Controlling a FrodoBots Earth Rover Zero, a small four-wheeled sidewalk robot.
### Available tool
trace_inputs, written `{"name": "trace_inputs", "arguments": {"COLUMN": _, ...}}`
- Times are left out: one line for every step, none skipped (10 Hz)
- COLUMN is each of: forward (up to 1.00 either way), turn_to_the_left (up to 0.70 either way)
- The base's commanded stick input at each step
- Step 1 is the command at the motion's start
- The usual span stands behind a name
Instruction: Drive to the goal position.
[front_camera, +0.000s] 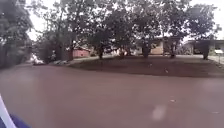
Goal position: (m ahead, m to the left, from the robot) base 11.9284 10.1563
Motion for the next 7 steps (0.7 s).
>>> {"name": "trace_inputs", "arguments": {"forward": 0.0, "turn_to_the_left": 0.7}}
{"name": "trace_inputs", "arguments": {"forward": 0.0, "turn_to_the_left": 0.7}}
{"name": "trace_inputs", "arguments": {"forward": 0.0, "turn_to_the_left": 0.7}}
{"name": "trace_inputs", "arguments": {"forward": 0.0, "turn_to_the_left": 0.7}}
{"name": "trace_inputs", "arguments": {"forward": 0.0, "turn_to_the_left": 0.7}}
{"name": "trace_inputs", "arguments": {"forward": 0.0, "turn_to_the_left": 0.7}}
{"name": "trace_inputs", "arguments": {"forward": 0.0, "turn_to_the_left": 0.7}}
